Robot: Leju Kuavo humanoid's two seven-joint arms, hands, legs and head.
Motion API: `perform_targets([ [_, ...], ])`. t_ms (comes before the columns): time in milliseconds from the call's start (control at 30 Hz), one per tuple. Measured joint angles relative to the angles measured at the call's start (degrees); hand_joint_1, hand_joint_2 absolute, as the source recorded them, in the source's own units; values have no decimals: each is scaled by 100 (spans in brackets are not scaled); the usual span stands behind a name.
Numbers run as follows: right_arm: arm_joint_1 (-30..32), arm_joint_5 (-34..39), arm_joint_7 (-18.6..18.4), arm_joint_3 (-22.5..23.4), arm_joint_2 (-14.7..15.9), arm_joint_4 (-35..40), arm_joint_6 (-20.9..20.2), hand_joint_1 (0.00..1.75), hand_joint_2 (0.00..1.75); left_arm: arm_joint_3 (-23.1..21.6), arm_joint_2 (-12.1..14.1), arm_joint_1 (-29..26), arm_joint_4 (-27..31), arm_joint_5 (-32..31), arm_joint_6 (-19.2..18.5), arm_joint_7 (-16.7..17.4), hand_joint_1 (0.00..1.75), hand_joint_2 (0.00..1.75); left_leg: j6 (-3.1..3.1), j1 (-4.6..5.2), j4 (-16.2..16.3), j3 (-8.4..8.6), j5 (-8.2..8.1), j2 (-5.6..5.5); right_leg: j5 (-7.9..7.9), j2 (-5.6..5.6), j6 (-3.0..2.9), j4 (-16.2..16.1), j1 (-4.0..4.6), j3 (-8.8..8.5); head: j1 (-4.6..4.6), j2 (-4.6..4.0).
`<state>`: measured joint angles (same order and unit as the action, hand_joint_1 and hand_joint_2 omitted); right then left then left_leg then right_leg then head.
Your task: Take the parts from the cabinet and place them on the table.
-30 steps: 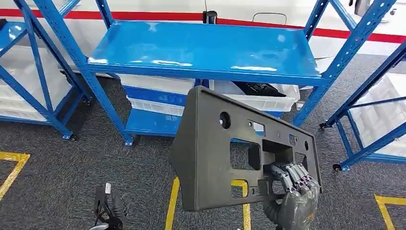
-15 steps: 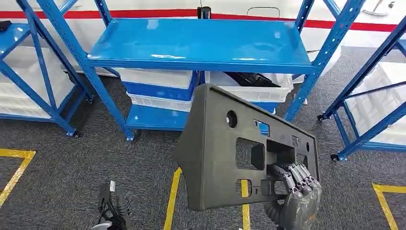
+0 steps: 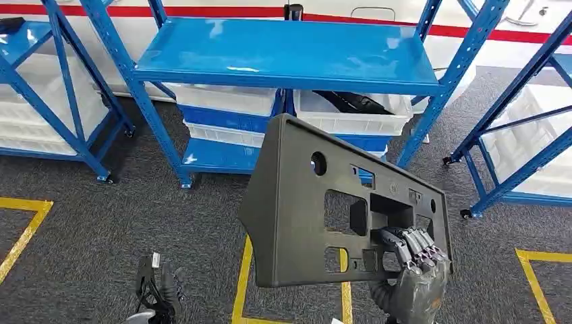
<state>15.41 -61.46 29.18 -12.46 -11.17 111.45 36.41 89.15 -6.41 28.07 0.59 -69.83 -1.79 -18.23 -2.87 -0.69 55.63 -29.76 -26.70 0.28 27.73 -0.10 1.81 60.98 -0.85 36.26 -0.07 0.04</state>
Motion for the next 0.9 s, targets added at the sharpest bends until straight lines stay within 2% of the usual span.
perform_targets([
  [33,5,-11,-6,0,2,-2,0,175,175,0,4,-2,0,2,0,2,0,0,-14,11,2,-79,59,4,307,2,-39,499,-4,174,9,0],
  [67,4,-11,-18,0,7,-2,0,175,175,0,2,-5,0,2,0,2,0,0,-22,19,5,-164,117,12,542,1,-44,1001,-9,340,0,0],
  [100,4,-11,-31,2,9,-2,0,175,175,0,2,-10,0,2,0,2,0,0,-18,21,11,-241,172,18,651,1,-18,1349,-9,424,11,0],
  [133,5,-13,-37,2,15,-2,0,175,175,2,0,-18,0,0,0,2,0,0,-8,21,12,-313,225,23,629,1,39,1459,-9,389,7,0],
  [167,4,-18,-37,2,17,-2,0,175,175,0,0,-20,0,2,0,2,0,0,5,21,18,-378,274,29,513,1,106,1314,-9,230,9,0],
  [200,4,-20,-37,2,17,-2,0,175,175,0,-2,-19,0,2,0,2,0,0,23,20,30,-440,319,28,334,0,166,915,-9,-63,7,0],
  [233,2,-20,-37,2,17,-2,0,175,175,0,-4,-18,0,2,0,2,0,0,50,20,53,-498,355,28,187,-2,193,365,-12,-436,9,0],
  [267,0,-22,-39,0,17,-2,0,175,175,0,-4,-16,0,2,0,2,0,0,81,23,91,-539,383,25,167,-3,167,-189,-22,-807,7,0],
  [300,-7,-26,-37,0,17,0,0,175,175,0,-2,-14,0,2,0,2,0,0,115,61,136,-606,409,23,261,4,112,-564,20,-1044,18,0],
  [333,7,-26,-42,2,17,0,0,175,175,0,-2,-15,0,0,0,2,0,0,154,57,125,-611,461,28,235,17,73,-491,42,-956,-11,2],
  [367,1,-26,-44,2,17,0,0,175,175,0,-4,-16,0,0,-2,2,0,0,181,55,148,-625,485,29,227,25,53,-504,43,-857,9,0],
  [400,2,-26,-46,4,17,-2,0,175,175,0,-6,-17,0,0,-2,2,0,0,212,51,139,-638,522,25,215,25,25,-471,52,-835,-11,0],
  [433,1,-26,-46,7,17,-2,0,175,175,0,-2,-20,0,0,-2,2,0,0,240,48,148,-662,543,16,162,15,-56,-495,-19,-812,-11,0],
  [467,-6,-26,-46,9,13,-2,0,175,175,0,11,-21,0,0,0,2,0,0,274,15,233,-723,381,-15,109,0,-121,-494,-51,-812,-6,0],
  [500,-6,-26,-46,7,11,-2,0,175,175,0,13,-23,0,0,0,4,0,0,302,7,469,-805,47,-16,47,-2,-222,-492,-48,-765,-35,0],
  [533,-7,-26,-48,7,11,-2,0,175,175,0,13,-22,0,0,-2,4,0,0,336,-2,845,-915,-286,-19,-2,-10,-260,-489,-40,-702,-54,0],
  [567,-8,-26,-57,7,13,-2,0,175,175,0,13,-25,0,0,-4,4,0,0,374,-7,1355,-1064,-586,-19,-62,-14,-272,-485,-28,-623,-48,0],
  [600,-8,-26,-70,7,15,-2,0,175,175,0,13,-30,0,0,-7,4,0,0,400,-15,1732,-1152,-729,-19,-109,-14,-272,-481,-21,-555,-57,0],
  [633,-8,-33,-90,7,20,-4,0,175,175,0,13,-38,0,0,-7,4,0,0,408,-22,1915,-1146,-717,-19,-154,-13,-260,-472,-18,-492,-50,0],
  [667,-10,-44,-103,7,24,-4,0,175,175,0,13,-41,0,0,-7,4,0,0,408,-34,1857,-1033,-585,-17,-191,-11,-244,-461,-18,-432,-54,0],
  [700,-11,-48,-122,4,28,-4,0,175,175,0,13,-40,0,2,-7,4,0,0,405,-49,1563,-794,-385,-16,-224,-10,-228,-442,-19,-376,-56,0],
  [733,-16,-57,-151,0,31,-4,0,175,175,0,13,-35,0,2,-7,4,0,0,398,-59,1051,-426,-192,-16,-249,-8,-193,-418,-21,-327,-54,0],
  [767,-28,-64,-164,-2,31,-4,0,175,175,0,15,-27,0,7,-7,4,0,0,374,-65,524,-51,-123,-19,-269,-5,-164,-396,-21,-301,-55,0],
  [800,-36,-64,-168,-4,31,-4,0,175,175,0,13,-10,0,20,-7,4,0,0,345,-41,142,202,-299,-34,-298,-5,-122,-381,9,-266,-59,0],
  [833,-52,-68,-177,-20,35,-4,0,175,175,0,13,-10,0,20,-7,0,0,0,307,-21,120,167,-264,-52,-343,-21,-84,-393,8,-260,-28,0],
  [900,-79,-77,-177,-39,39,-4,0,175,175,0,18,-15,0,20,-7,0,0,0,244,20,129,102,-232,-53,-413,-23,8,-401,-9,-238,-43,0],
])
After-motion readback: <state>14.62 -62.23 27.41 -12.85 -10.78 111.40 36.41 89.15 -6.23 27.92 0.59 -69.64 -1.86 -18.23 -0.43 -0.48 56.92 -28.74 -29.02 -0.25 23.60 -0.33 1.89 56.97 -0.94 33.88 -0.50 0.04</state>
